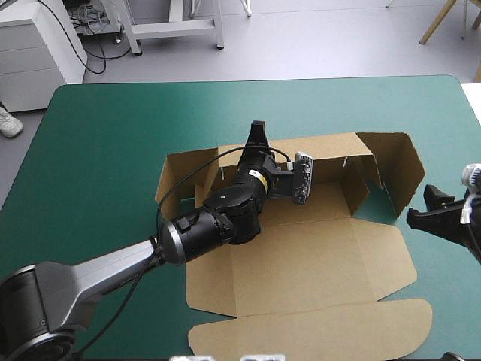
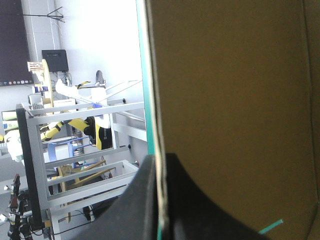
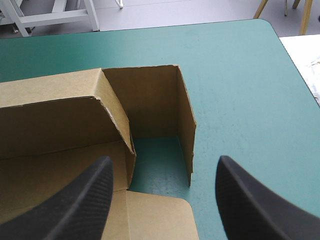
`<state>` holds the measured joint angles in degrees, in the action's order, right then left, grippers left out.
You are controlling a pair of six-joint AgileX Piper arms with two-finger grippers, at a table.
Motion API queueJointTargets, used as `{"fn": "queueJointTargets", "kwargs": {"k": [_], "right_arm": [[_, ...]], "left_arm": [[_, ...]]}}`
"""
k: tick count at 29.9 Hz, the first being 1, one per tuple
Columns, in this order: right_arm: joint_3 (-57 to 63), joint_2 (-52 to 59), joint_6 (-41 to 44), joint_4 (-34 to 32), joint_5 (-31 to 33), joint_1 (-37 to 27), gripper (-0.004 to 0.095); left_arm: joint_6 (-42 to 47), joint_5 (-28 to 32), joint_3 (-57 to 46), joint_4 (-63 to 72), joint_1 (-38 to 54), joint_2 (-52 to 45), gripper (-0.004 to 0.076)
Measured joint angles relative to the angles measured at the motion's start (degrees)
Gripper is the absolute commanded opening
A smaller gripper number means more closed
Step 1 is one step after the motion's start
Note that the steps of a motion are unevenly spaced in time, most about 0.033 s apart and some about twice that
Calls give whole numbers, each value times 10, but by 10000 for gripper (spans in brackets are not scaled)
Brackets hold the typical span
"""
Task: Fold the box
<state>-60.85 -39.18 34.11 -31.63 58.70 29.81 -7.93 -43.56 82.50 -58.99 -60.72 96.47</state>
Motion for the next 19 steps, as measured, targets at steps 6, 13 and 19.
{"fn": "queueJointTargets", "kwargs": {"k": [6, 13, 19], "right_arm": [[-73, -72, -39, 19, 0, 0, 545], [-214, -190, -129, 69, 22, -16, 545], [-321, -293, -273, 240, 35, -153, 545]], "left_arm": [[27, 0, -2, -36, -2, 3, -10], [52, 0, -4, -49, -2, 6, -10], [62, 0, -5, -50, -2, 6, -10]]}}
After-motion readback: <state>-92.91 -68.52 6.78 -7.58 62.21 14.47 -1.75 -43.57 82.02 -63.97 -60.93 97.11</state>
